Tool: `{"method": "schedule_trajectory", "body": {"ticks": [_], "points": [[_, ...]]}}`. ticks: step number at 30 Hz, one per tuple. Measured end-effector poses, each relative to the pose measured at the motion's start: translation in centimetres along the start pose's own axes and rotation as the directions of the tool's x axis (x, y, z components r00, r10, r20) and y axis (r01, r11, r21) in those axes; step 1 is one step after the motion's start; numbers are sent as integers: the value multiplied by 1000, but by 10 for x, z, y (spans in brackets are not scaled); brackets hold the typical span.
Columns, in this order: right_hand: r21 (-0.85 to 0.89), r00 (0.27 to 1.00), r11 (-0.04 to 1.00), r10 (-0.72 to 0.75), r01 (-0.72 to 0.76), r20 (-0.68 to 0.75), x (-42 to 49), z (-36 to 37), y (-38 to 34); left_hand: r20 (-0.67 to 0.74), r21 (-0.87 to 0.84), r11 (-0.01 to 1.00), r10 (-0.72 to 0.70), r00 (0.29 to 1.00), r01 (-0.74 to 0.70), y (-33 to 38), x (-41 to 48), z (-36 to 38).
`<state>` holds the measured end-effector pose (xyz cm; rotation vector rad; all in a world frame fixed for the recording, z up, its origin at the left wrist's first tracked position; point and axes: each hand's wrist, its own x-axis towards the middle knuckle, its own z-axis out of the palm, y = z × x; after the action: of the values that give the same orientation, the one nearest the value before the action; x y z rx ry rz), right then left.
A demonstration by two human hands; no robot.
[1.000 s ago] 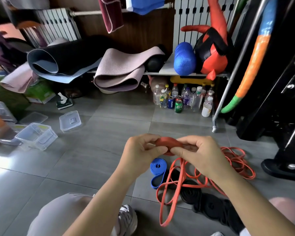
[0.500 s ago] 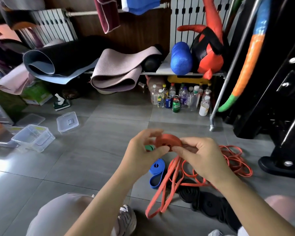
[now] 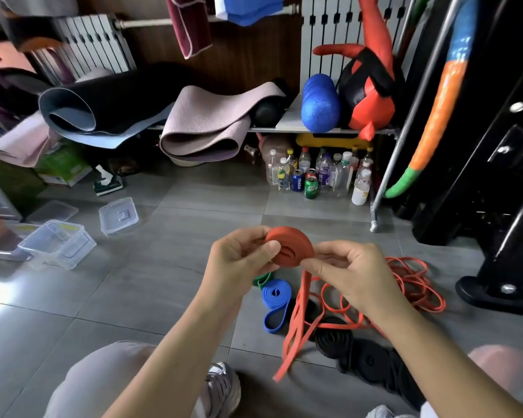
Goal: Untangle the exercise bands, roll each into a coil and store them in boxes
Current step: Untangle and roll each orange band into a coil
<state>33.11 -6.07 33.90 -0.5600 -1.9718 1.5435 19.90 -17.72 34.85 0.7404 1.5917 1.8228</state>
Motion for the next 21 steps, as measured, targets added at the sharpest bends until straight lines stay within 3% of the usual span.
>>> {"method": "schedule_trajectory", "body": {"ticks": [4,7,9,11,12,14,17,21], "points": [[222,1000,975,11,-5,-28,2,4,2,107,-220,969,-87,990,109,-7,-4,2],[195,1000,981,-4,9,-26,2,2,2,151,-231,960,-127,980,160,-8,-4,2],[74,999,997,-26,27,-23,3,1,3,99,103,995,-21,995,11,-7,-2,1],[-56,999,998,-34,34,1,2,0,4,112,509,843,136,984,-175,-8,0,-1],[-101,999,994,-31,33,23,1,1,4,144,594,775,160,977,-214,-7,0,-1],[-147,998,989,-26,34,53,-1,3,4,173,634,742,140,975,-219,-8,-2,0],[-113,999,993,-30,34,40,-1,1,1,107,575,800,138,985,-175,-8,-1,1],[0,999,999,-33,33,8,1,-3,-5,-24,132,990,52,998,-49,-2,-1,6]]}}
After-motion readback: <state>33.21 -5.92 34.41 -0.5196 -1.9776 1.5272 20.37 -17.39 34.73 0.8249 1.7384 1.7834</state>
